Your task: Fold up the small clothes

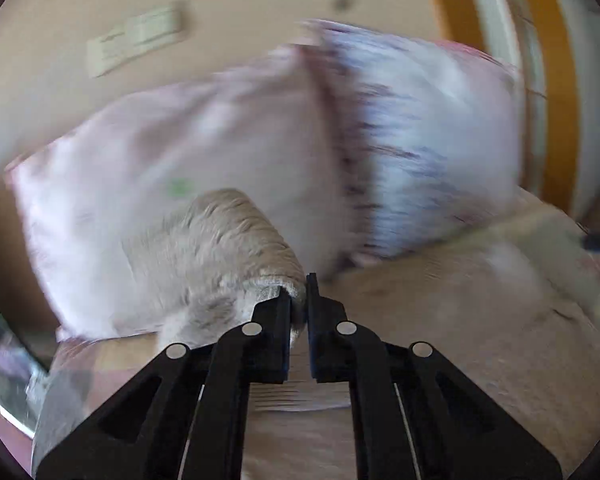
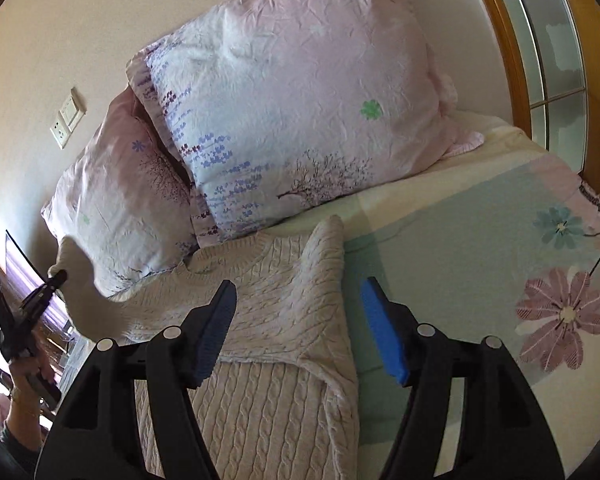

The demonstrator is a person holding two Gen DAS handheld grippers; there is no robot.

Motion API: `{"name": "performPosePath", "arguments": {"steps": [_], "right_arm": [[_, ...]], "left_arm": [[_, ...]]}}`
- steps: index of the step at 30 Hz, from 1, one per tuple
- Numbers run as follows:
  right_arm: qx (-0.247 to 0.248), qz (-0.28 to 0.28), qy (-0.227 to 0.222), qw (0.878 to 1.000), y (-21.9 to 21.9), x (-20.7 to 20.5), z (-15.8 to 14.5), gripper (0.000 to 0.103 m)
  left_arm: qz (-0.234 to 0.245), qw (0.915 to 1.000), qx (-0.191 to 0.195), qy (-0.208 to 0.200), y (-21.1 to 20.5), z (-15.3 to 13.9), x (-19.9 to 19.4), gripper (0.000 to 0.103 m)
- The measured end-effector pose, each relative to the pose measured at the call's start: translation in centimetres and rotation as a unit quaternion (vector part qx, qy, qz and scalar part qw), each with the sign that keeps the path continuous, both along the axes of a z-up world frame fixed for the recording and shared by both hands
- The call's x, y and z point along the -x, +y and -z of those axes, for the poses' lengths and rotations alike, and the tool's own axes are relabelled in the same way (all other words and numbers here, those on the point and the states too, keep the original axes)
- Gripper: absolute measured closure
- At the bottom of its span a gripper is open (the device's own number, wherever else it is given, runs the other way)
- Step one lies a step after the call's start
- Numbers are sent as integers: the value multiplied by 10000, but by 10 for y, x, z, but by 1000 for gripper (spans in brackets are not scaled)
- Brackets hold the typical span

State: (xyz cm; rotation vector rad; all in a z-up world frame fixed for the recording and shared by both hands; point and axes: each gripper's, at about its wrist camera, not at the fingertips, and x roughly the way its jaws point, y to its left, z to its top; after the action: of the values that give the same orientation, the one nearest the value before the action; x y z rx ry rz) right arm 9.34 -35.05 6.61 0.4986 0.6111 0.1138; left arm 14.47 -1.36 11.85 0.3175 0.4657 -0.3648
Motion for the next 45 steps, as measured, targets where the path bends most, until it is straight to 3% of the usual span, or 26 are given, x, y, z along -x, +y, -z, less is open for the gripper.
{"name": "performPosePath", "arguments": {"steps": [2,3,5,6,9,11,14,17,20,21,22,24,25,28,31,34,35,40,42,45], "right_arm": [[-37,-222,155,9996,9,-3,9,37],[-26,-291,246,9993,12,-4,13,37],[-101,-432,459,9980,13,5,19,37],[-122,-463,506,9976,11,12,22,37],[59,-388,685,9969,0,44,30,37],[-97,-353,886,9954,-10,63,41,37],[-694,-543,1159,9893,-15,85,63,43],[-1130,-747,1477,9797,-7,102,85,53],[-1540,-895,1453,9732,1,122,92,56],[-1679,-962,1474,9700,4,126,94,62],[-1871,-1088,1526,9643,8,132,99,67],[-2084,-1329,1604,9556,19,142,106,80],[-2168,-1479,1625,9512,25,148,108,80],[-2392,-1800,1711,9387,43,157,115,87],[-2456,-1816,1541,9396,46,153,108,94],[-2634,-1795,1050,9420,37,134,86,95],[-2585,-1765,797,9464,33,122,71,95],[-2443,-1472,-382,9577,10,37,6,95],[-2454,-1209,-584,9601,3,-11,-4,95],[-2466,-610,-586,9654,-5,-75,7,93]], "left_arm": [[704,9939,-242,815,-65,37,-6,81],[803,9883,-353,1250,-85,55,-13,70],[776,9802,-399,1779,-89,77,-20,66],[746,9795,-292,1850,-77,79,-16,65],[431,9849,99,1674,-19,67,11,39],[79,9844,358,1722,28,59,30,37],[-479,9744,780,2055,95,67,59,37],[-898,9541,1338,2524,139,85,83,37],[-1076,9288,2074,2878,165,107,106,45],[-1087,9283,2223,2775,170,107,117,52],[-1047,9245,2350,2811,171,108,125,65],[-822,9064,2807,3047,172,114,140,84],[-755,8963,2976,3199,169,120,146,85],[-761,8994,3036,3053,159,121,164,85],[-621,8833,3283,3290,155,128,166,95],[-419,8822,3328,3306,155,124,151,96],[-310,8865,3344,3184,154,115,137,96],[-300,9300,3042,2039,147,48,36,97],[-494,9359,3032,1724,141,32,-9,96],[-900,9436,2846,1433,126,26,-86,93]]}}
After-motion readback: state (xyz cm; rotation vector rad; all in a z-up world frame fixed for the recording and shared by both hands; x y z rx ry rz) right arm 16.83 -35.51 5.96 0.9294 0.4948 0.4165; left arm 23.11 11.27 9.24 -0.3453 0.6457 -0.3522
